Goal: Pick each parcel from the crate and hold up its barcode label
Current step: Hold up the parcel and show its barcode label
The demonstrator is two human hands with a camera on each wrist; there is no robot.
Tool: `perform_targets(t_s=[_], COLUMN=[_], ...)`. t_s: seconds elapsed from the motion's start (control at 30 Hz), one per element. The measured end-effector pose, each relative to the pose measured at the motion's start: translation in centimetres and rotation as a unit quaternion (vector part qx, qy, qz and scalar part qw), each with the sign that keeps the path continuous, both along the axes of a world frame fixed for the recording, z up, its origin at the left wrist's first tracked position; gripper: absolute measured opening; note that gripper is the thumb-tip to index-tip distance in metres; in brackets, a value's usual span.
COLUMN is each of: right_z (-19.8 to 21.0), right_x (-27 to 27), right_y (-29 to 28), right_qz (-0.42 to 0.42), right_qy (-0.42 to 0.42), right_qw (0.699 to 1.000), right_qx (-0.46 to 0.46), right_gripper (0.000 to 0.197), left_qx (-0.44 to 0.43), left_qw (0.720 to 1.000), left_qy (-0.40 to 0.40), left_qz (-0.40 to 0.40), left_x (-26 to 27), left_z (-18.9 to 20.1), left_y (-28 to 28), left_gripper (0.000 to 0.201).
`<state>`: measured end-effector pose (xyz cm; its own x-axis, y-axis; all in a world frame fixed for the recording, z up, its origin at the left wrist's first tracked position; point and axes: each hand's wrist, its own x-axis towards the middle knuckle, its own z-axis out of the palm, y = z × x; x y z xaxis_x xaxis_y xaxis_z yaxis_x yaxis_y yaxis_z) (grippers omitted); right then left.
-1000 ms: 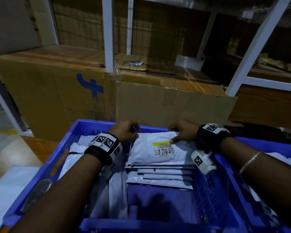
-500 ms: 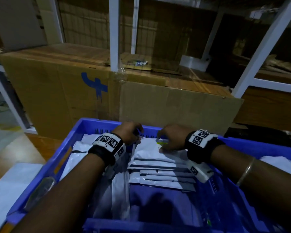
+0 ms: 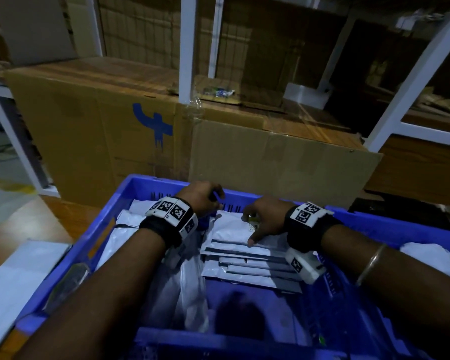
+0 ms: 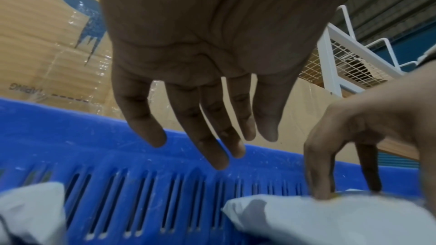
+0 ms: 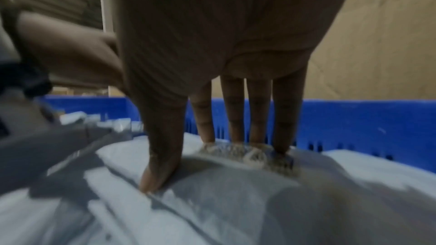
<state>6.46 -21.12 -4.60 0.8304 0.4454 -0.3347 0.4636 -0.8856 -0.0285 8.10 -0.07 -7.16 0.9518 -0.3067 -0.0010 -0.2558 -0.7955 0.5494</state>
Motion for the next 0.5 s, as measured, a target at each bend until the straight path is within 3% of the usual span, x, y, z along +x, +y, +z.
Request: perform_targets(t_s=[0.2, 0.5], right_z=[0.5, 0.4], right_x=[0.0, -0.6], right_y=[-0.7, -0.2], right_qz=[-0.028, -0.018], right_qy=[-0.010, -0.026], right_qw=[0.999, 0.999], right_qx=[0.011, 0.003], right_gripper=[0.043, 0.041], left_qx=[-0.005, -0.030], left_qw=[1.000, 0.999], left_qy=[-0.001, -0.015], left_qz=[0.004, 0.015], left_x=[-0.1, -0.1], left_z=[0.1, 0.8], left_y=[0.1, 1.1], left_gripper=[0.024, 0.026])
